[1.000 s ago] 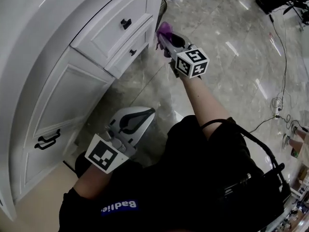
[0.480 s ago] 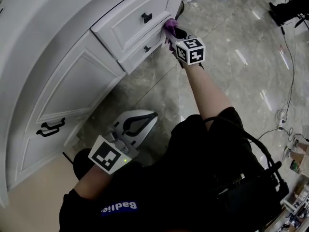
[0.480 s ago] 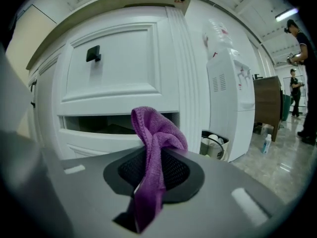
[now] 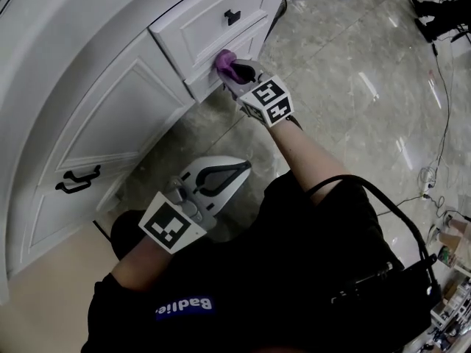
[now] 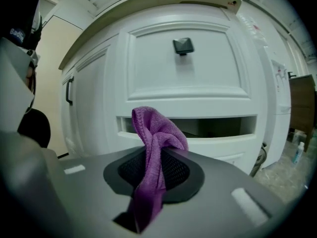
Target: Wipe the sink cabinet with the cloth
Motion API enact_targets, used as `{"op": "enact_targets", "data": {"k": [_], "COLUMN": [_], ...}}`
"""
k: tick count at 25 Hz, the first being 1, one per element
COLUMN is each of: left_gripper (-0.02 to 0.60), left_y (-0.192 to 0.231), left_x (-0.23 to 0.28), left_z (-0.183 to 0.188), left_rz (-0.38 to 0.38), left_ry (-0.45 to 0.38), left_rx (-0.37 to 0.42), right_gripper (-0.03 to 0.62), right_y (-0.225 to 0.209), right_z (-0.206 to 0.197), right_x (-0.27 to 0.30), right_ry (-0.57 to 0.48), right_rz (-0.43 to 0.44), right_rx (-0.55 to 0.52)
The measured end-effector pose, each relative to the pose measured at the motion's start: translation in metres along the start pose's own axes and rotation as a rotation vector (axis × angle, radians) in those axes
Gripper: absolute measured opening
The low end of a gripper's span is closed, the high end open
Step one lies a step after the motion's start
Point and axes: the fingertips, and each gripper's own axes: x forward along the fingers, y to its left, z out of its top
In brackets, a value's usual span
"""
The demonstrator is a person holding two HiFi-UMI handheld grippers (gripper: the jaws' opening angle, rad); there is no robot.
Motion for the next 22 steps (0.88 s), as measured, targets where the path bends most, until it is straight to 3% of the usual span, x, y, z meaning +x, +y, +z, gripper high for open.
{"op": "enact_targets", "data": {"k": [6,10,15,22], "left_gripper": [0.005,0.005,0.005,0.005], "left_y": [-0.002,-0.002,-0.003,-0.009], "left_x": [0.005,0.006,0.007,0.015], "left_z": [0.008,0.012,0.012,0.003], "left_rz": [-0.021,-0.025,-0.023,-0.038], "left_ry": [-0.02,-0.034,-0.033,-0.012], "left_rx": [0.014,0.014,-0.002,-0.017], "right_gripper": [0.071,0.071,0.071,0.071], "right_y": [0.076,0.083,0.03,-0.093], "right_z": [0.009,0.006,0.005,-0.018], "right_x": [0.011,0.007,-0.02,-0.061], "right_ry": [0.003,0.01,-0.007,0.02], "right_rz": [0.157,0.182,0.095,-0.157], "right_rx": [-0.043,-0.007,0.019,0.096]}}
